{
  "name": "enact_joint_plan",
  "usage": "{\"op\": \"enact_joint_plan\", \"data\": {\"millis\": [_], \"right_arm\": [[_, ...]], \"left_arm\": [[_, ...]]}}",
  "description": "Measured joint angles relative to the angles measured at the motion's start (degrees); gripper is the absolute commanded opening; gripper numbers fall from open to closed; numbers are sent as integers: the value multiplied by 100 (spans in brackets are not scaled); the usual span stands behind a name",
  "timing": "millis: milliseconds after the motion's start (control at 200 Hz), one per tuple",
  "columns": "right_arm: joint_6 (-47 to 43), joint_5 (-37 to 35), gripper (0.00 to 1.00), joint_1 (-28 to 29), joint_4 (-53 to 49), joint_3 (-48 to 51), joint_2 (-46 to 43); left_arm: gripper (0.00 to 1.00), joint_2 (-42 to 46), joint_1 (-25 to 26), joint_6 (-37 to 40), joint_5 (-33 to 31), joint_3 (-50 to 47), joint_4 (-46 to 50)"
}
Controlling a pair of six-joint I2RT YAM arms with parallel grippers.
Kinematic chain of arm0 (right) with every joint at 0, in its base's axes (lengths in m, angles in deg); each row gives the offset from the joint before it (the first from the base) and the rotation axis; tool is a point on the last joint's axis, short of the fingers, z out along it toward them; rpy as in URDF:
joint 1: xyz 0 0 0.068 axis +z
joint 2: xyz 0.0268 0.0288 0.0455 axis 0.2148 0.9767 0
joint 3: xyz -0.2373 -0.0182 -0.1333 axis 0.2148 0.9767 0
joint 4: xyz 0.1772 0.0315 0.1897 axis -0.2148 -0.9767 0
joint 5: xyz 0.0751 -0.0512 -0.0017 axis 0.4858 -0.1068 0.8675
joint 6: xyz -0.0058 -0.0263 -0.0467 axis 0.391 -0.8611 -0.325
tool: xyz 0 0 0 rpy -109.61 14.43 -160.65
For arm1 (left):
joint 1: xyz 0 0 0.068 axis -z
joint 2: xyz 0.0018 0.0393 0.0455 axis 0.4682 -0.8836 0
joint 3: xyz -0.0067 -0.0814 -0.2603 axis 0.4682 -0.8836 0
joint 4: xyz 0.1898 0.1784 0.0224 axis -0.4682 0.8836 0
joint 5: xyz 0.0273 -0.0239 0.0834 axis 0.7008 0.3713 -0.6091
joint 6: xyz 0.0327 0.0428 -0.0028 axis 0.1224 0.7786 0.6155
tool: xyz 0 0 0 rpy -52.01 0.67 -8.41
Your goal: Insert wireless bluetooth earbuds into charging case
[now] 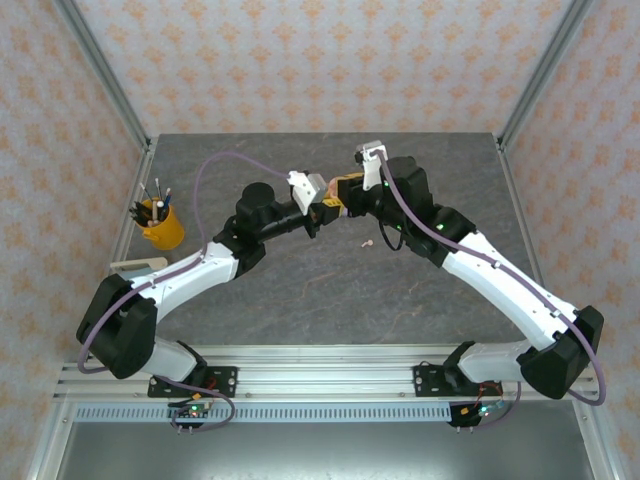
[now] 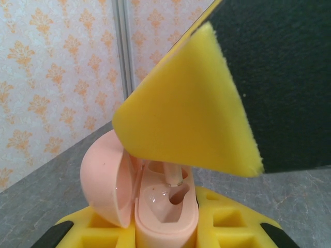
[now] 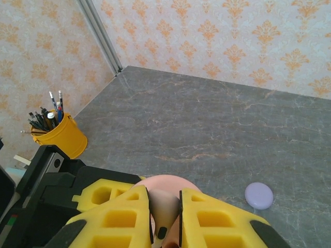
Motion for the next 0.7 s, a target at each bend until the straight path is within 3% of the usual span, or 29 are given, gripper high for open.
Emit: {"op": "enact_joint_plan", "data": {"millis": [701], "right_arm": [[-382, 118, 15, 0, -28, 37, 15]], "left_arm": [[0, 2, 0, 4, -9, 101, 223]]}}
